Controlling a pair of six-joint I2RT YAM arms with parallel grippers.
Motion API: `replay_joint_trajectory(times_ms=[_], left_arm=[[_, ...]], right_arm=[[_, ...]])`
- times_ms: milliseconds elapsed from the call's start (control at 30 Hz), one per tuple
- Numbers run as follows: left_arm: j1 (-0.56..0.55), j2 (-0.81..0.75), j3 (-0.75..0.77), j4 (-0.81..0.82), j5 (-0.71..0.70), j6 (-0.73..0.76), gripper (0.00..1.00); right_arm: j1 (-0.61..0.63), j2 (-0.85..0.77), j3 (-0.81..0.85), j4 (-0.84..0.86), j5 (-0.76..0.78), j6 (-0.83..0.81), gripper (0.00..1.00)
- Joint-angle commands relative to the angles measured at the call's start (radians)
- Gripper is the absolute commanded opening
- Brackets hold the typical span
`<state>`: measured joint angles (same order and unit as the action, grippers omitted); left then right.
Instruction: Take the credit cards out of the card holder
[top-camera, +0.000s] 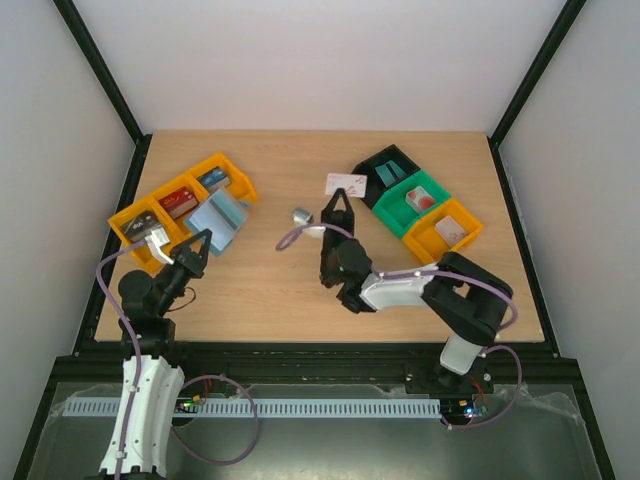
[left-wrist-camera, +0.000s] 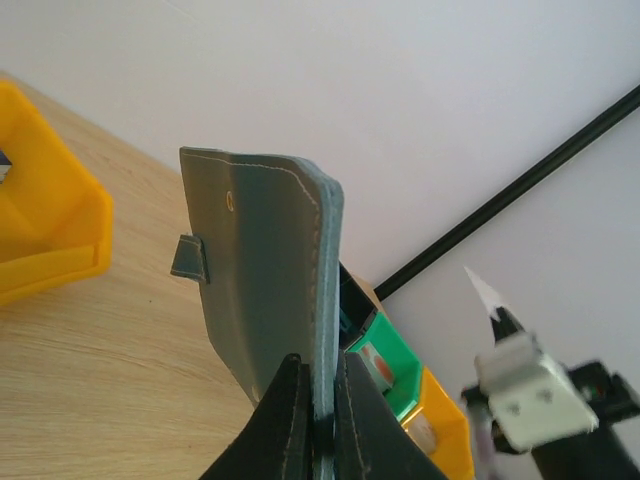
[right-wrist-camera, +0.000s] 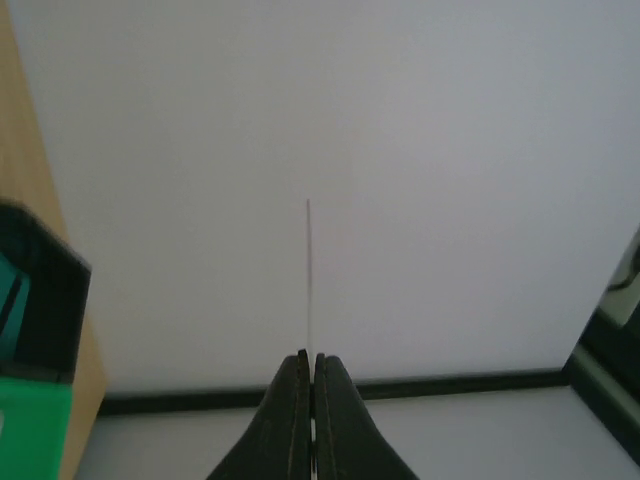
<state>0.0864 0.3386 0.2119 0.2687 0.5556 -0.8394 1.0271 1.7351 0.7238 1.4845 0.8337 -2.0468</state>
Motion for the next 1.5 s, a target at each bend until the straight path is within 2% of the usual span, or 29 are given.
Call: replay_joint_trajectory(times_ms=[0,67,100,133,200,400,600,700,1033,1133,1367,1467], left_arm=[[0.014,-0.018,-0.003,0.022,-0.013,-0.019,0.02],[0.018,-0.019,-0.003,0.022,-0.014,-0.029,0.02],[0.019,-0.02,-0.004,0.026,-0.013,-0.033,0.02],[0.022,-0.02,-0.005,0.028,-0.013,-0.037,0.02],[0.024,-0.018,-0.006,0.035,-0.014,-0.046,0.02],[0.024,-0.059,-0.034,0.057,-0.02,-0.08,0.02],[0.023,-0.152,-0.054,0.024,-0.035,-0.089,0.02],[0.023,-0.168,-0.061,0.04,-0.038,-0.096,0.02],[0.023,-0.194,-0.075,0.039,-0.061,-0.117,0.02],[0.024,-0.192,-0.077,0.04,-0.063,-0.119,0.02],[0.024,-0.185,-0.077,0.037,-0.067,-0.119,0.02],[0.024,-0.182,-0.078,0.037,-0.067,-0.121,0.02]], right_arm=[[-0.111,-0.15,0.179,-0.686,0.337,0.548,0.01],[-0.18,-0.2,0.351,-1.405,0.255,1.124,0.02],[-0.226,-0.209,0.427,-1.634,0.167,1.327,0.02],[-0.267,-0.219,0.479,-1.776,0.08,1.474,0.02],[-0.343,-0.244,0.492,-1.916,-0.012,1.58,0.01],[-0.558,-0.263,0.483,-2.12,-0.232,1.622,0.02],[-0.747,-0.225,0.476,-2.107,-0.347,1.578,0.01],[-0.782,-0.167,0.476,-2.094,-0.318,1.558,0.02],[-0.831,-0.055,0.406,-2.051,-0.298,1.502,0.01],[-0.832,-0.01,0.395,-2.057,-0.249,1.498,0.02],[-0.846,0.039,0.369,-1.933,-0.142,1.435,0.02],[-0.846,0.047,0.356,-1.9,-0.149,1.406,0.02]])
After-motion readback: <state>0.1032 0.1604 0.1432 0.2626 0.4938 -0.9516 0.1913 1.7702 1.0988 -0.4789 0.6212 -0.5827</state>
